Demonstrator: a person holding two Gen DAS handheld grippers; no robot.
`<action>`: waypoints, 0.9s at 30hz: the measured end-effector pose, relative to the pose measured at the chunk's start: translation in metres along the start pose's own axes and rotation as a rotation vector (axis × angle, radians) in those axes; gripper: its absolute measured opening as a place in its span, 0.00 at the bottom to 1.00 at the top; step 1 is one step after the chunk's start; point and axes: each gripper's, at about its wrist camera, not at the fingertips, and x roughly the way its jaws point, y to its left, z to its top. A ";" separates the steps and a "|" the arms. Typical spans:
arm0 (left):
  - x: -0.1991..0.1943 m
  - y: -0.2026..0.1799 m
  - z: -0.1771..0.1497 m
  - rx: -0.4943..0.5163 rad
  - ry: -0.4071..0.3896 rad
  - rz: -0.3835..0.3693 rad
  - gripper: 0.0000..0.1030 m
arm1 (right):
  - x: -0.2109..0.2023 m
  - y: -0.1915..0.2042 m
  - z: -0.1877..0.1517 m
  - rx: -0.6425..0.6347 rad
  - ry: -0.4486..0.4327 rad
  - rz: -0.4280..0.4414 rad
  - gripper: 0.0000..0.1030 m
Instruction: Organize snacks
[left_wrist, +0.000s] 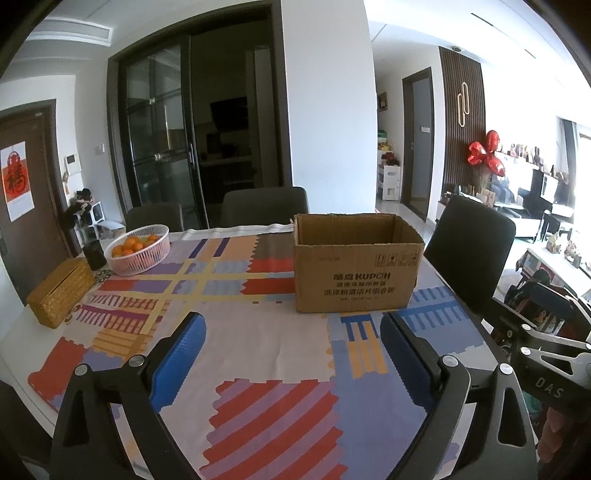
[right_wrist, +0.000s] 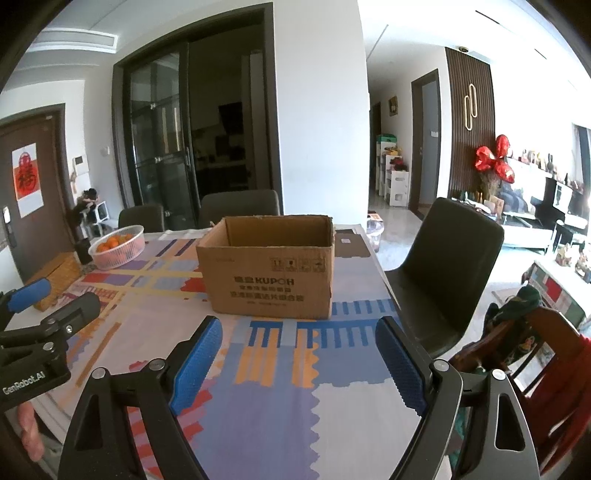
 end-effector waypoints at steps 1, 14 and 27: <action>-0.001 0.000 -0.001 -0.001 0.000 -0.001 0.94 | -0.001 0.000 -0.001 -0.001 -0.002 0.001 0.83; -0.011 0.002 -0.013 -0.007 -0.018 -0.010 0.99 | -0.009 0.002 -0.006 -0.004 -0.008 0.005 0.83; -0.016 0.000 -0.023 0.002 -0.023 -0.030 0.99 | -0.018 0.005 -0.016 -0.003 -0.004 0.000 0.83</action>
